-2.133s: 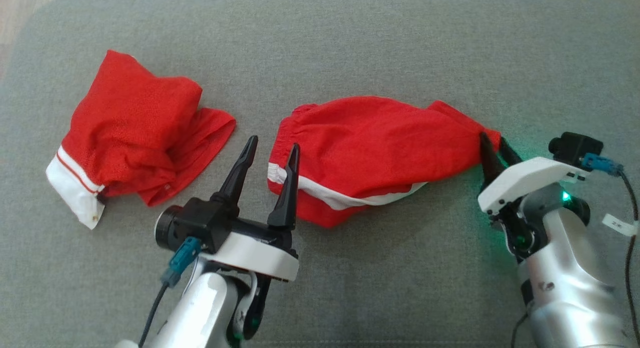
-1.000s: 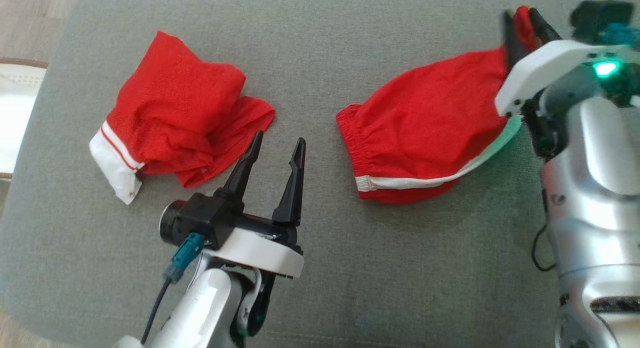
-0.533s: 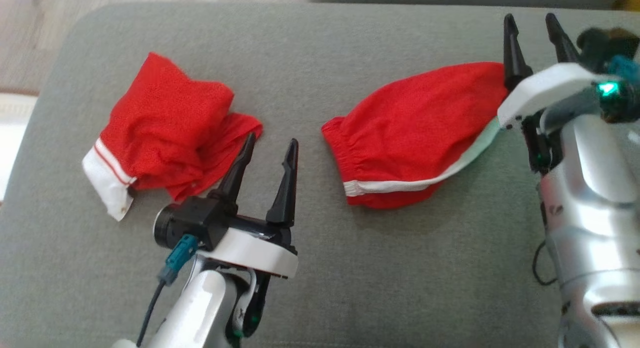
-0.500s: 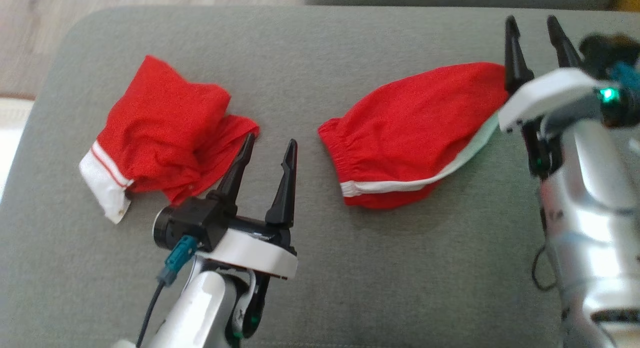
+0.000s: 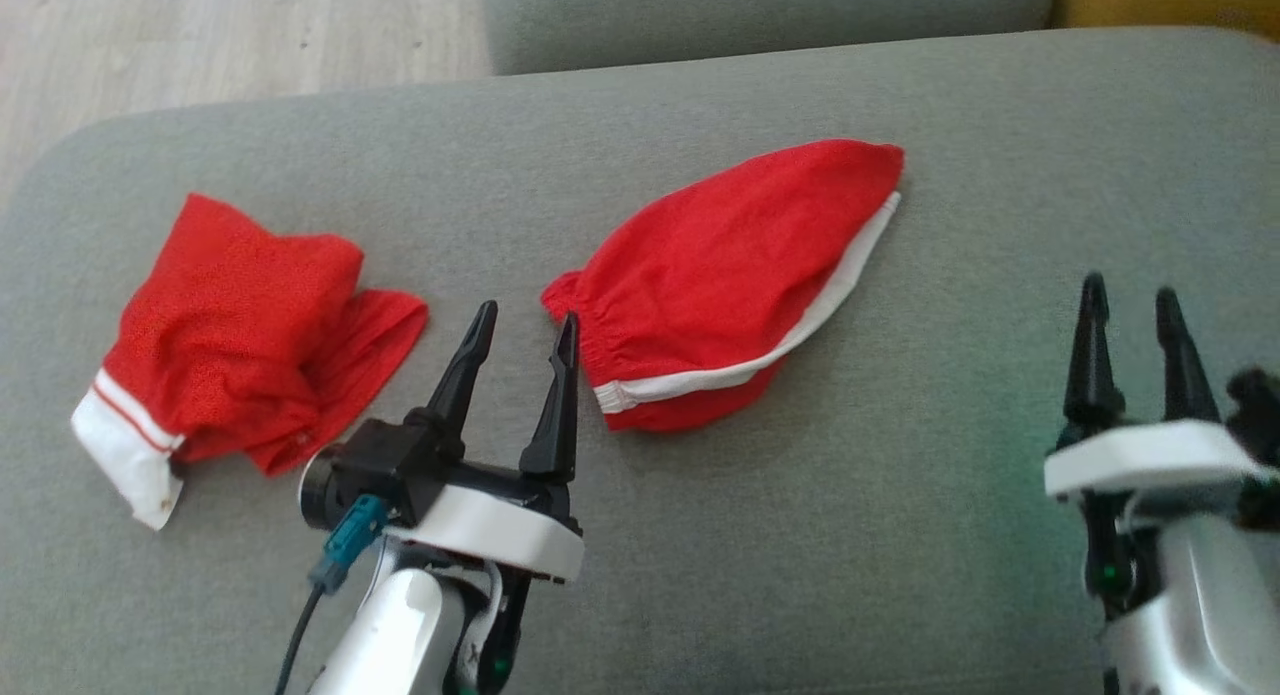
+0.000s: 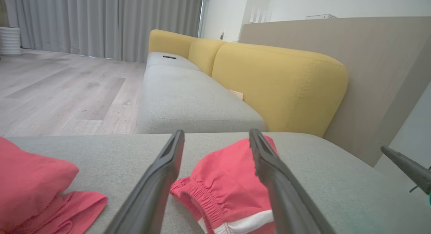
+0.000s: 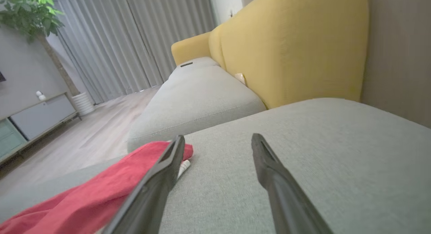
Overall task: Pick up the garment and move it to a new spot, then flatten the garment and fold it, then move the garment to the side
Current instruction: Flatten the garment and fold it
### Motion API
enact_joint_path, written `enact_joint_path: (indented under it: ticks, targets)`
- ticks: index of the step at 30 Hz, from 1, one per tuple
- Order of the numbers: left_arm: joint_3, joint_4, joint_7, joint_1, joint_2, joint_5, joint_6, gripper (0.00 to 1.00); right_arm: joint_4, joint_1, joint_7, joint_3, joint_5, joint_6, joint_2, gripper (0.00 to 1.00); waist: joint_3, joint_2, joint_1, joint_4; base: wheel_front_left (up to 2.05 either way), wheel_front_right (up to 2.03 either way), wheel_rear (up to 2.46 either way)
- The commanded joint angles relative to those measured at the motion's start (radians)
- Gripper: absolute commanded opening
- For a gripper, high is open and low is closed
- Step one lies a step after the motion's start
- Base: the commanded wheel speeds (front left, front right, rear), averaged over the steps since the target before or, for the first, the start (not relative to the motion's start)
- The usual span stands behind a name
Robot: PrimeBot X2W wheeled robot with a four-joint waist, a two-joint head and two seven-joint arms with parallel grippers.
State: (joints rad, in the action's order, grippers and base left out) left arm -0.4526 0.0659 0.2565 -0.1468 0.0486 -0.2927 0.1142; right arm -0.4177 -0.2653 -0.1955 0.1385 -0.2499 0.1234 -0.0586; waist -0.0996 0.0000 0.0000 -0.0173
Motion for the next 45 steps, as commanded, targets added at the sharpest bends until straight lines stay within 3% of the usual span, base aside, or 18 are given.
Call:
enact_joint_path:
  ticks: [1,10,22,41,42,43,44,45]
  targets:
    - [0.033,-0.025,0.005,-0.022,0.002,0.001,-0.003,1.00,0.056,0.001,-0.013,-0.025,-0.028,0.007,0.008,1.00,0.004,0.0000,0.0000,0.015,0.00,0.00,0.00]
    - [0.032,0.042,0.005,-0.002,0.002,-0.019,-0.015,1.00,0.119,0.083,-0.020,-0.048,-0.116,0.007,0.008,1.00,0.007,0.0000,0.0000,0.054,0.00,0.00,0.00]
    - [-0.048,0.333,0.005,-0.087,0.002,-0.080,-0.056,1.00,0.163,0.077,0.007,-0.056,-0.114,0.007,0.008,1.00,-0.030,0.0000,0.0000,0.096,0.00,0.00,0.00]
    - [-0.086,0.392,0.005,-0.153,0.002,-0.119,-0.066,1.00,0.158,0.066,0.002,-0.062,-0.124,0.007,0.008,1.00,-0.055,0.0000,0.0000,0.124,0.00,0.00,0.00]
    - [-0.087,0.393,0.005,-0.153,0.002,-0.123,-0.069,0.90,0.157,0.066,0.002,-0.062,-0.123,0.007,0.008,1.00,-0.056,0.0000,0.0000,0.124,0.00,0.00,0.00]
    - [-0.088,0.392,0.005,-0.155,0.002,-0.127,-0.072,0.25,0.156,0.066,0.001,-0.062,-0.122,0.007,0.008,1.00,-0.057,0.0000,0.0000,0.123,0.00,0.00,0.00]
    - [-0.091,0.391,0.005,-0.158,0.002,-0.128,-0.076,0.00,0.155,0.066,0.001,-0.061,-0.122,0.007,0.008,1.00,-0.057,0.0000,0.0000,0.123,0.00,0.00,0.00]
    - [-0.091,0.388,0.005,-0.161,0.002,-0.128,-0.077,0.00,0.154,0.066,0.001,-0.060,-0.121,0.007,0.008,1.00,-0.057,0.0000,0.0000,0.121,0.00,0.00,0.00]
